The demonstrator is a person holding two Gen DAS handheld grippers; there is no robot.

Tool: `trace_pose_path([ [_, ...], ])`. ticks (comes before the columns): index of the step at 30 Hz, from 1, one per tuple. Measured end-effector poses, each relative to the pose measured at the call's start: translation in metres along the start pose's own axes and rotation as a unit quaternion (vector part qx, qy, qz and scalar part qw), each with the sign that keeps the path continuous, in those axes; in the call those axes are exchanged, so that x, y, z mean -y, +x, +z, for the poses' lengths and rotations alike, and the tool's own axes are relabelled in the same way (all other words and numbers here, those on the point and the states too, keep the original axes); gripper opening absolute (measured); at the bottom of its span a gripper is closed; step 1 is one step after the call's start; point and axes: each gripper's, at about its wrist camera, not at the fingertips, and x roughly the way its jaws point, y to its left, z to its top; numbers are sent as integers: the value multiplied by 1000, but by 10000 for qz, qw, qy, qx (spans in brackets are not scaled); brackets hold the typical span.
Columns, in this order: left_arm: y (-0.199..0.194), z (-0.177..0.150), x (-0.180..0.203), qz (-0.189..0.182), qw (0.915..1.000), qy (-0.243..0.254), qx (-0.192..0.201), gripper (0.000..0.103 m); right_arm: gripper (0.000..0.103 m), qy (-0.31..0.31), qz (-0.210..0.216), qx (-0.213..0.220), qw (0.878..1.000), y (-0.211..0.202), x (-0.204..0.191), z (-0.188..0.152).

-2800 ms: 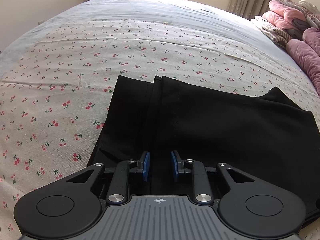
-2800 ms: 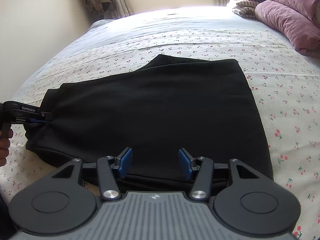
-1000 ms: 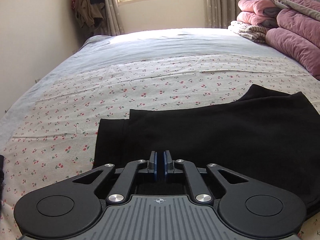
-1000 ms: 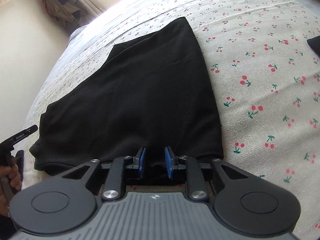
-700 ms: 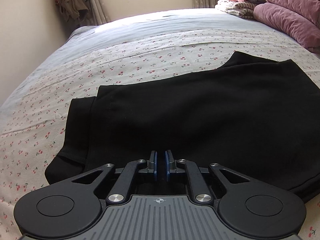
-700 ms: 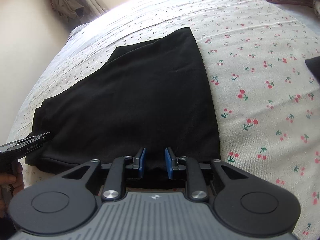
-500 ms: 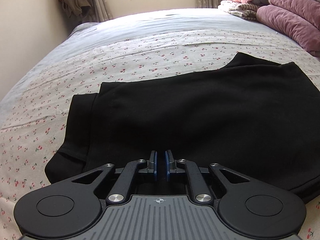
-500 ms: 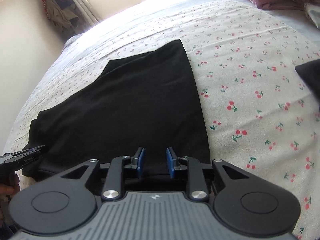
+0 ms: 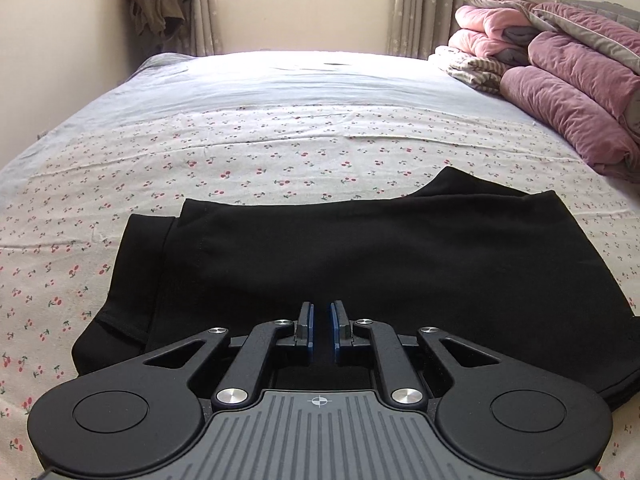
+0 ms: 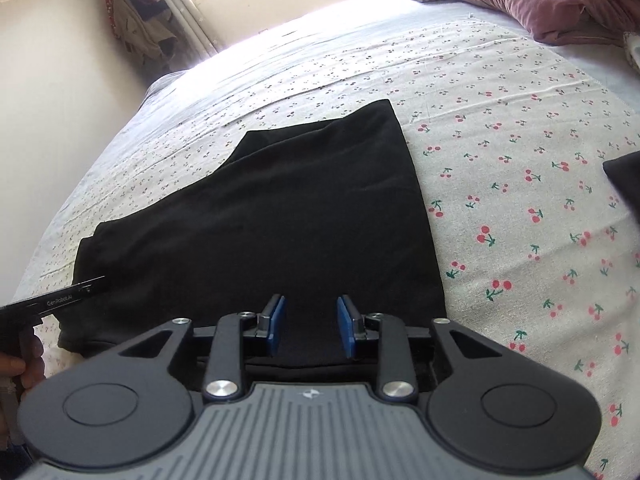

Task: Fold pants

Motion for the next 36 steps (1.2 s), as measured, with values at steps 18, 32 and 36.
trace_pose_path([
  [18, 21, -21, 16, 304, 9981, 395, -361, 13, 25, 204, -939, -356, 9947, 145, -19, 103],
  [32, 24, -14, -5, -95, 9983, -89, -567, 13, 38, -1053, -174, 46, 9943, 162, -117, 87],
  [36, 26, -13, -12, -221, 9977, -273, -580, 13, 41, -1664, -217, -526, 9844, 187, -139, 57],
])
